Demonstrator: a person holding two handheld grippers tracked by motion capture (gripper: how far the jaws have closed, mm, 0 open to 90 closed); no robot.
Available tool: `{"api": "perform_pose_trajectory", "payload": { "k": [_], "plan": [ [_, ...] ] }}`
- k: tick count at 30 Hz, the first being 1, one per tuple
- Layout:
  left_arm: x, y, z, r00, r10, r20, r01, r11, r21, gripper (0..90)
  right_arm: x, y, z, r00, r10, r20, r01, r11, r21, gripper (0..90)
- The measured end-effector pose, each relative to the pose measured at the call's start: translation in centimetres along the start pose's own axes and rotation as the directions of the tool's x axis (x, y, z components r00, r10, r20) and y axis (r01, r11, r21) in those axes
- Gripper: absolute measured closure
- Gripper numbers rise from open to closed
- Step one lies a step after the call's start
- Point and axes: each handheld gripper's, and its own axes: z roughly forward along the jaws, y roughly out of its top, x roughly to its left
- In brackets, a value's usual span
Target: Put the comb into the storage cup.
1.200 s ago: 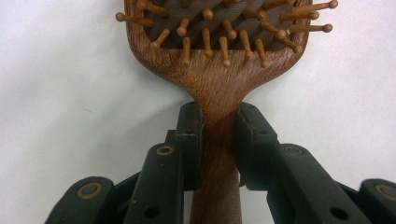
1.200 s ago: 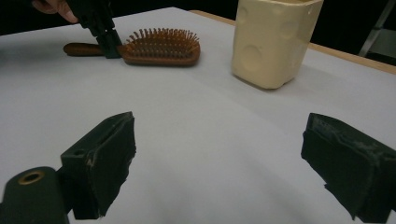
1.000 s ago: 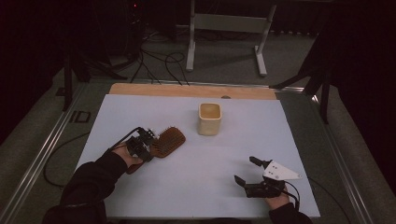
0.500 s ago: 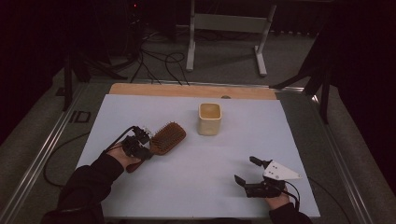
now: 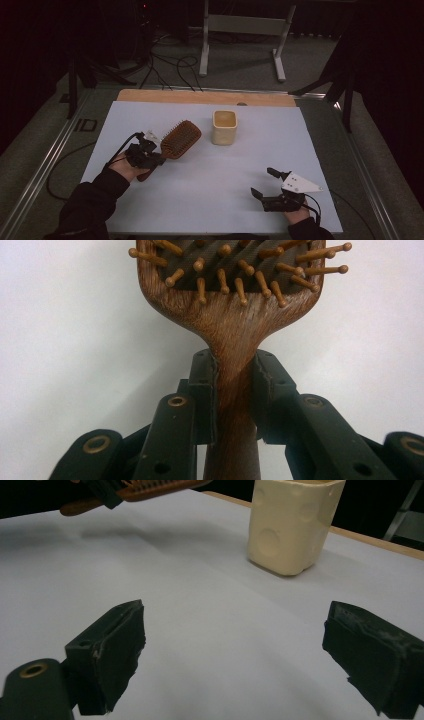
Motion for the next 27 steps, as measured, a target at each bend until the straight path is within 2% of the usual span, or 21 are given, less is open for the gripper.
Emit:
{"api": "perform_pose_trajectory", "payload": {
  "k": [6, 9, 14, 16, 18, 19, 23, 27],
  "plan": [
    [-1.1, 0.2, -0.9, 0.9997, 0.017, 0.015, -0.016, 0.9979, -0.063, 73.6, 0.0, 0.0, 0.0, 1.0, 0.0, 0.0, 0.0, 1.0, 0.001, 9.9],
    [-1.6, 0.3, -1.3, 0.9991, 0.039, 0.019, -0.037, 0.9941, -0.102, 73.7, 0.0, 0.0, 0.0, 1.0, 0.0, 0.0, 0.0, 1.0, 0.001, 9.9],
    [-2.3, 0.4, -1.5, 0.9988, 0.045, 0.02, -0.042, 0.9884, -0.146, 73.7, 0.0, 0.0, 0.0, 1.0, 0.0, -0.001, 0.0, 1.0, 0.001, 9.9],
    [-2.5, 0.4, -1.6, 0.9984, 0.055, 0.011, -0.053, 0.9846, -0.167, 73.7, 0.0, 0.0, 0.0, 1.0, 0.002, -0.001, -0.002, 1.0, 0.0, 9.9],
    [-2.7, 0.4, -1.7, 0.9984, 0.053, 0.021, -0.048, 0.9809, -0.188, 73.7, 0.0, 0.0, 0.0, 1.0, 0.002, 0.002, -0.002, 1.0, 0.002, 9.9],
    [-2.8, 0.4, -1.8, 0.9983, 0.055, 0.017, -0.05, 0.9771, -0.207, 73.7, 0.0, 0.0, 0.0, 1.0, 0.002, 0.002, -0.002, 1.0, 0.002, 9.9],
    [-3.0, 0.4, -1.8, 0.998, 0.057, 0.028, -0.049, 0.9728, -0.226, 73.7, 0.0, 0.0, 0.1, 1.0, 0.002, 0.0, -0.002, 1.0, 0.003, 9.9],
    [-3.4, 0.3, -1.4, 0.9958, 0.071, 0.058, -0.054, 0.9653, -0.255, 73.7, 0.1, 0.1, 0.2, 1.0, 0.002, -0.004, -0.002, 1.0, 0.003, 9.9]
  ]
}}
